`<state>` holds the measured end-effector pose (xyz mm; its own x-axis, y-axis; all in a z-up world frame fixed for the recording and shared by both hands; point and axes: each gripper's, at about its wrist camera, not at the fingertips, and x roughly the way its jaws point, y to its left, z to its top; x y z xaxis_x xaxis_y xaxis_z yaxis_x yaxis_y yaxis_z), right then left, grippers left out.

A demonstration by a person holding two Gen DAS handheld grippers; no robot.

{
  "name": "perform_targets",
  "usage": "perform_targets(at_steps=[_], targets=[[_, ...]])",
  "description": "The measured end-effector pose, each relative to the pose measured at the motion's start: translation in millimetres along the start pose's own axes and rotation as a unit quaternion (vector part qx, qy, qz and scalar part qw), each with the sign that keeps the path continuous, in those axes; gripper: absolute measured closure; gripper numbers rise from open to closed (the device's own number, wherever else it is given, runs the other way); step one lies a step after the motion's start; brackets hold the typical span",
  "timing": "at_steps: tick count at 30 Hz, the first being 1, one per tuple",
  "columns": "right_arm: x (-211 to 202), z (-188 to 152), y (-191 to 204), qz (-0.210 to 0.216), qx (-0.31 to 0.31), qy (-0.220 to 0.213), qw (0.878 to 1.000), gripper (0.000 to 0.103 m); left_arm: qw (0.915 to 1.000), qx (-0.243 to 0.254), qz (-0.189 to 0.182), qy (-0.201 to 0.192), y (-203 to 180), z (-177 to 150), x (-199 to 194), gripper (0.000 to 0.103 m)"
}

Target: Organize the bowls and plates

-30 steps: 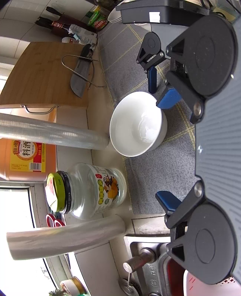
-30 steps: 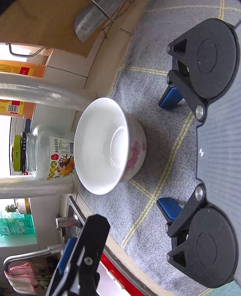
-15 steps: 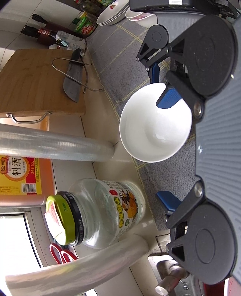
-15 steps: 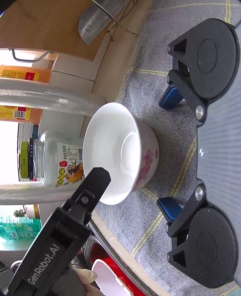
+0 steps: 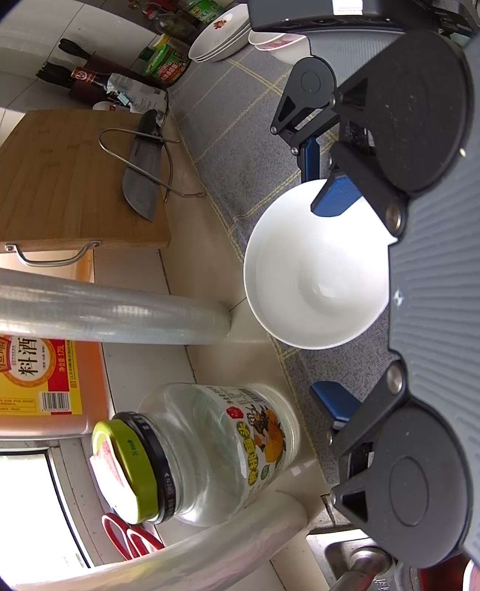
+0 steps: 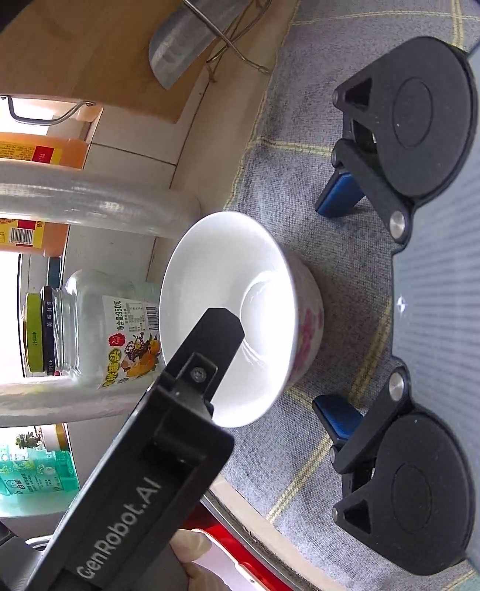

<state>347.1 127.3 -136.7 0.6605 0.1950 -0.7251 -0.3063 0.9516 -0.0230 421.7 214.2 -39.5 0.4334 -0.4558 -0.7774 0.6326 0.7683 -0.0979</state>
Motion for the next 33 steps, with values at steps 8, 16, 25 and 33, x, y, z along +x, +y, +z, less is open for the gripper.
perform_targets(at_steps=[8,16,25,33], targets=[[-1,1,0,-0.008,0.002,0.008,1.000,0.000,1.0000,0.001,-0.001,-0.004,-2,0,-6,0.008],[-3,-8,0,-0.011,0.004,-0.022,1.000,0.000,0.9999,0.008,-0.009,-0.001,2,7,-4,0.008],[-5,-1,11,-0.018,-0.035,-0.034,0.999,0.000,0.9993,0.034,-0.005,0.015,9,17,4,0.008],[-3,12,3,-0.005,-0.027,-0.052,0.998,0.000,0.9981,0.051,-0.015,0.033,8,21,15,0.014]])
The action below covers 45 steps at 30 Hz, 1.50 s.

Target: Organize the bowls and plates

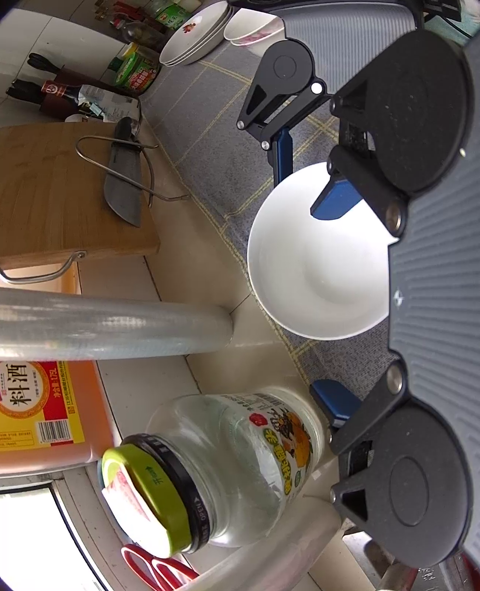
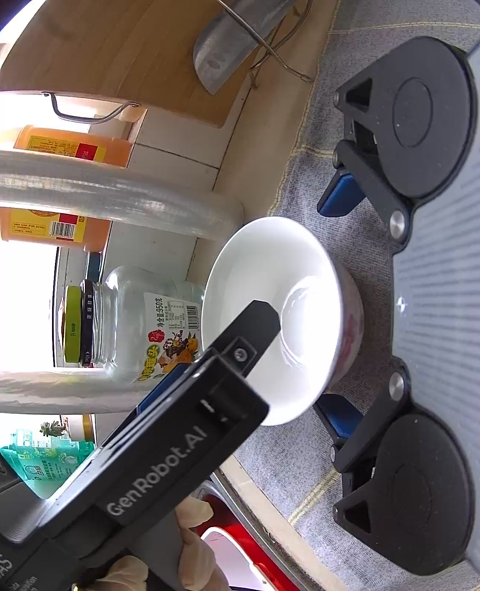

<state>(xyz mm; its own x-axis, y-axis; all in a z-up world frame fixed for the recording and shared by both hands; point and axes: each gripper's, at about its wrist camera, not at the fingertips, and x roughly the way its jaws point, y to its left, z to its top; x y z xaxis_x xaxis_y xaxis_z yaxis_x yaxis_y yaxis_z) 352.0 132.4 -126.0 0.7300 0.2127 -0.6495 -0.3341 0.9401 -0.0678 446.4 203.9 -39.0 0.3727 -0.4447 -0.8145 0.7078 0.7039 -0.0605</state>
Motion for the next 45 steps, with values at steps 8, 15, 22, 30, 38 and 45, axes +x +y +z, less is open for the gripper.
perform_targets(at_steps=[8,15,22,30,38,45], targets=[[-3,3,-3,0.019,0.004,-0.023,1.000,0.004,0.9995,0.009,-0.022,0.021,-1,8,9,0.044],[-3,3,-2,0.027,0.005,-0.025,0.999,0.008,0.9993,0.008,-0.025,0.026,2,12,13,0.048],[-6,2,-1,0.025,0.005,-0.023,0.999,0.008,0.9992,0.009,-0.026,0.029,1,12,15,0.048],[-7,4,3,0.015,0.000,-0.010,1.000,0.008,0.9990,0.016,-0.031,0.027,-2,12,11,0.049],[-20,5,9,0.012,0.000,0.003,1.000,0.008,0.9990,0.021,-0.034,0.023,-9,7,-3,0.049],[-41,7,15,0.012,0.005,0.015,1.000,0.008,0.9987,0.034,-0.035,0.015,-26,1,-23,0.049]])
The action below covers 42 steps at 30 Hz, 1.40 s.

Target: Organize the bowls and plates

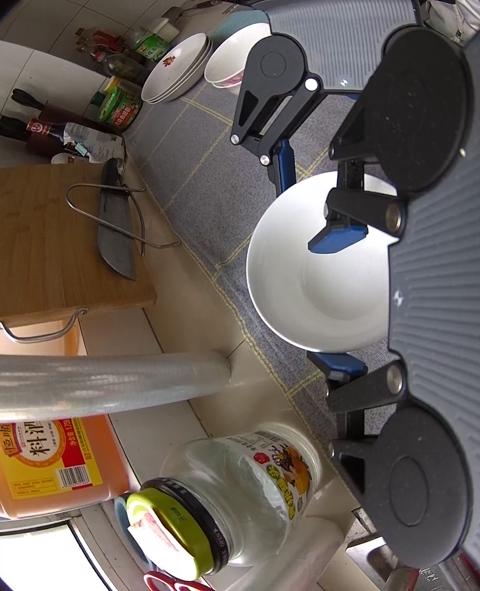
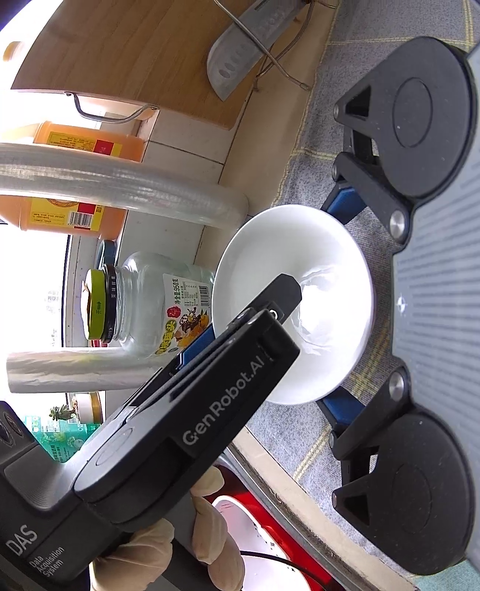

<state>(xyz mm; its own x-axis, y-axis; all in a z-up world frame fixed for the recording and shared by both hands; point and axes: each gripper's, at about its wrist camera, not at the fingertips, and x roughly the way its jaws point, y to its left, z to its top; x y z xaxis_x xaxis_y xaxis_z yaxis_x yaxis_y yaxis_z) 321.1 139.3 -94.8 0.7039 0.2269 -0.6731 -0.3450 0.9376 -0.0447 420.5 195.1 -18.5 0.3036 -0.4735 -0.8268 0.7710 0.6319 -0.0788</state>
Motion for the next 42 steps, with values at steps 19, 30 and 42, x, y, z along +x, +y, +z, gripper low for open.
perform_targets(at_steps=[19,30,42], targets=[[-88,-17,10,-0.009,0.001,0.006,1.000,0.008,0.9998,0.014,-0.010,0.001,-68,-9,-38,0.049],[-134,-43,-21,-0.011,0.019,0.002,1.000,0.008,0.9991,0.038,-0.017,-0.001,-129,9,-37,0.049],[-181,-69,-78,-0.078,0.050,-0.010,0.996,0.008,0.9935,0.097,-0.055,-0.024,-198,59,-13,0.049]])
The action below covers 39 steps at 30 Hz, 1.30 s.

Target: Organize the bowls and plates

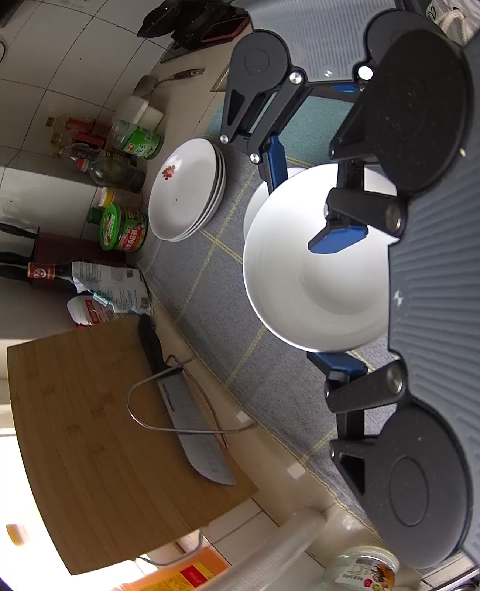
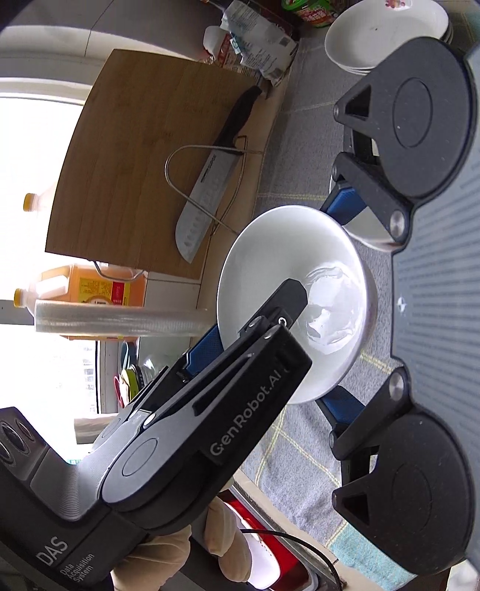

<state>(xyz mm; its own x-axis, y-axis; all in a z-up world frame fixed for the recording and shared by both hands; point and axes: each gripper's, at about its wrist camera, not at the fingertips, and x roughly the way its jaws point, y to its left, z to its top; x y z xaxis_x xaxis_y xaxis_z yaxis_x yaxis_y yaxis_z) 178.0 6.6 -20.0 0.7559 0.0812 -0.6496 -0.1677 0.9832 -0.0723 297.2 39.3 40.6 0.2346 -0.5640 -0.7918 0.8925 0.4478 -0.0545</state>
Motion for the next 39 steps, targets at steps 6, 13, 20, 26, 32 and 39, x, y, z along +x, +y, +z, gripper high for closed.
perform_targets(at_steps=[6,13,20,26,32,39], targets=[[-6,-9,-36,-0.033,0.022,0.004,0.999,0.008,0.9994,0.022,-0.024,-0.011,-19,26,24,0.049],[-3,-20,-64,-0.052,0.041,0.016,0.998,0.008,0.9986,0.029,-0.044,-0.009,-29,40,48,0.049],[6,-31,-68,-0.050,0.046,0.032,0.997,0.008,0.9983,0.022,-0.053,0.011,-30,37,66,0.049],[11,-36,-69,-0.044,0.054,0.042,0.997,0.008,0.9980,0.014,-0.058,0.021,-28,34,75,0.049],[13,-40,-70,-0.047,0.059,0.047,0.996,0.008,0.9974,0.010,-0.066,0.027,-26,33,81,0.049],[13,-43,-70,-0.045,0.066,0.046,0.996,0.008,0.9972,0.005,-0.068,0.029,-26,32,84,0.049]])
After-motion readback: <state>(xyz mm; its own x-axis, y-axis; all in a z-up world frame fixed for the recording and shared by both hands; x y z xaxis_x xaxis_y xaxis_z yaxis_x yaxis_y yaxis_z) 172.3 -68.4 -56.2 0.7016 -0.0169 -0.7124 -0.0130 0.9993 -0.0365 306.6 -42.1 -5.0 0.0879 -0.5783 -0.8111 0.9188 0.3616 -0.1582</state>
